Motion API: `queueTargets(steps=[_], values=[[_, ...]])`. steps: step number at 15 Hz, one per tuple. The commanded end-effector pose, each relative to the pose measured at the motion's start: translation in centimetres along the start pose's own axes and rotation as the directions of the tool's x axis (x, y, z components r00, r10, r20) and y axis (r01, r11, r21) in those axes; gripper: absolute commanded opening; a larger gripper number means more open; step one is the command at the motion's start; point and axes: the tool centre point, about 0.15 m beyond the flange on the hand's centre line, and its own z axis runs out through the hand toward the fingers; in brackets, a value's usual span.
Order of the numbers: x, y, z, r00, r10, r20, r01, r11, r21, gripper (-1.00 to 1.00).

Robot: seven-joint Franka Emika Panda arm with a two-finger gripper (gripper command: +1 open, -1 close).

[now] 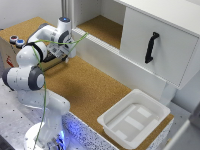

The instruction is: Turn off the green led light

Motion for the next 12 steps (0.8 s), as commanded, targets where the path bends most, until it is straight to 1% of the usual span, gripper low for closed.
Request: queueTargets(steps=[1, 2, 3, 4, 5, 6, 8, 9, 11, 12], values=[[-0.1, -4.3, -3.9, 0.973, -0.212, 0.087, 0.215, 0.976, -0.028, 1.0], [-0.3, -4.9, -4.6, 0.963, -0.258, 0.075, 0.26, 0.965, -0.019, 1.0], [-0.5, -5.5, -5.1, 0.951, -0.298, 0.077, 0.301, 0.953, -0.023, 1.0], [-0.8, -6.5, -5.7, 0.933, -0.351, 0.078, 0.353, 0.936, -0.013, 1.0], [-1.2, -7.4, -6.3, 0.911, -0.404, 0.077, 0.406, 0.914, -0.008, 1.0], [-1.7, -8.5, -6.9, 0.881, -0.465, 0.082, 0.466, 0.885, 0.009, 1.0], [-3.0, -10.8, -7.8, 0.811, -0.574, 0.118, 0.574, 0.818, 0.031, 1.0], [-3.6, -11.7, -7.9, 0.781, -0.607, 0.148, 0.61, 0.792, 0.031, 1.0], [-4.8, -13.3, -8.3, 0.742, -0.648, 0.171, 0.651, 0.758, 0.045, 1.0], [-5.4, -14.2, -8.6, 0.723, -0.669, 0.174, 0.67, 0.74, 0.058, 1.0]])
